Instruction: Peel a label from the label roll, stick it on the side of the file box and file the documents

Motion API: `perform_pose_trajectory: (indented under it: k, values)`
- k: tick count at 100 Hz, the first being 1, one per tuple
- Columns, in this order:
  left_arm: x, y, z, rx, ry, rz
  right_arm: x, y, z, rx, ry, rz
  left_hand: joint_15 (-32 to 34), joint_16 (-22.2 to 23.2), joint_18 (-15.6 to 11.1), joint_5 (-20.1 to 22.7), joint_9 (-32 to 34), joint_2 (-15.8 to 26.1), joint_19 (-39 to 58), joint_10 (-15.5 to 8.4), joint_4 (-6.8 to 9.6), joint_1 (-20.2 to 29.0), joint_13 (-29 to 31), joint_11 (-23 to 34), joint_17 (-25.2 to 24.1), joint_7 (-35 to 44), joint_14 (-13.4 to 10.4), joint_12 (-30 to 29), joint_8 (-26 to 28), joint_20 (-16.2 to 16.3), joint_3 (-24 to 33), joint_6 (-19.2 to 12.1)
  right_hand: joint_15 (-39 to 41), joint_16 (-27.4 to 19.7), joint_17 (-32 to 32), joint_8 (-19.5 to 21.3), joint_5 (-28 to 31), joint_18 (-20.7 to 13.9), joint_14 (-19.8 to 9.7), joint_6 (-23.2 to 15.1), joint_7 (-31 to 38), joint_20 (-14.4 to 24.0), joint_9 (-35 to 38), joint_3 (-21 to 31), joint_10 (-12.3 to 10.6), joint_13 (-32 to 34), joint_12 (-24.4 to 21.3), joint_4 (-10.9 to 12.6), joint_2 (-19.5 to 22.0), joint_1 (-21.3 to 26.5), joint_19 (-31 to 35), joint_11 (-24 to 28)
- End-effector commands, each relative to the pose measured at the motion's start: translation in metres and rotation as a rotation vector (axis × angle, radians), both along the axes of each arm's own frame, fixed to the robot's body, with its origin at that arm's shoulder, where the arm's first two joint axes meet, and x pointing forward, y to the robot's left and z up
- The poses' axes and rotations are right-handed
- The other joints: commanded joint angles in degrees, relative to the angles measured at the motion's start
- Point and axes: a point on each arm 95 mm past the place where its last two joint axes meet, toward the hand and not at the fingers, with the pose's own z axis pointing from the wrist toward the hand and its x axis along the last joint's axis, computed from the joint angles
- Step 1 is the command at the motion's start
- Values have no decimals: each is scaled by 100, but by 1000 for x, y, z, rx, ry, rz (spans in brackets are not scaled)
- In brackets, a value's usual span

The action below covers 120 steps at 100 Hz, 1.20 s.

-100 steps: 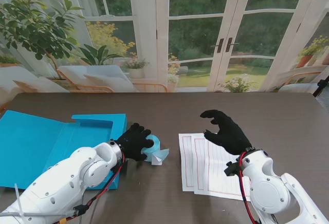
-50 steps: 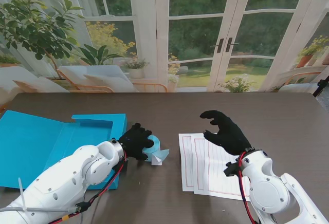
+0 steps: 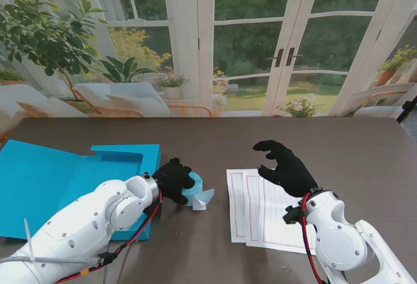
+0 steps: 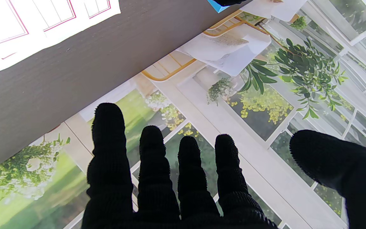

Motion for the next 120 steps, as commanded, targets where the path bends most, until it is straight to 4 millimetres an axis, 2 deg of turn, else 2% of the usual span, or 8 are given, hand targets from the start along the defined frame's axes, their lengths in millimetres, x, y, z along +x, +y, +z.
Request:
perform_pose_trajectory:
  k: [1,19,36,56,65,73,82,120]
  values:
    - [-11,1,-16,39,70,-7,-2,3,-3,1,19,12,-120,-58,11,192,899,183,-18,-405,-89,-147,-94,981,-159,-149,89,-120,64,86,278,-124,26,-2,-2414,-66,0,-3,-41,10,70,50,-63,-66,74,-41,-29,169,79,121,-130,51]
    - [-12,0,-15,73,84,-15,-2,4,-4,3,23,11,-82,-3,29,244,972,-39,-9,-449,-148,-144,-46,1223,-135,-40,82,109,243,95,453,-101,25,-2,-2411,-70,1,-2,-32,11,68,53,-73,-72,72,-43,-31,174,89,123,-132,49]
    - [-13,-4,-19,92,83,-19,-2,4,-4,7,24,12,80,101,88,267,1138,-37,50,-476,-93,268,96,1627,15,892,137,615,159,123,105,-161,30,0,-2408,-72,4,3,-32,13,69,56,-72,-70,77,-39,-31,179,92,133,-133,50]
    - [-13,-9,-24,105,31,-40,-1,5,-5,12,27,15,634,216,224,401,1998,138,436,-729,-72,563,818,1972,718,1555,112,728,212,255,263,-23,31,0,-2405,-74,32,1,-22,23,77,59,-67,-80,91,-42,-30,182,114,131,-133,54]
    - [-12,-11,-26,110,-6,-70,0,5,-6,14,26,14,1116,220,141,508,2757,-29,2022,-962,-172,547,1324,1892,635,1915,26,1911,139,144,537,81,34,1,-2404,-76,45,0,-30,25,76,61,-67,-88,87,-37,-32,181,135,126,-133,52]
    - [-10,-12,-26,123,-44,-103,0,5,-6,18,26,12,1521,268,10,689,3415,-175,4157,-1083,-255,499,1869,1946,391,2231,-8,1932,90,-401,708,-192,33,0,-2406,-79,45,1,-23,31,71,61,-64,-93,94,-40,-34,181,149,123,-135,51]
    - [-9,-13,-26,112,-63,-123,1,5,-7,20,26,9,1807,364,-75,836,3802,-308,4631,-1156,-292,488,2217,2068,542,2371,28,1990,63,-445,837,-280,33,0,-2409,-80,56,0,-21,30,74,62,-60,-99,106,-44,-34,181,174,127,-137,51]
    - [-8,-9,-20,-93,-102,-123,2,6,-9,49,32,3,2563,722,285,1148,4607,-874,5257,-731,-547,376,2980,2224,1242,2733,889,2356,-88,-354,1928,191,40,1,-2410,-93,90,13,-10,54,62,66,-43,-149,120,-32,-36,191,329,143,-147,54]
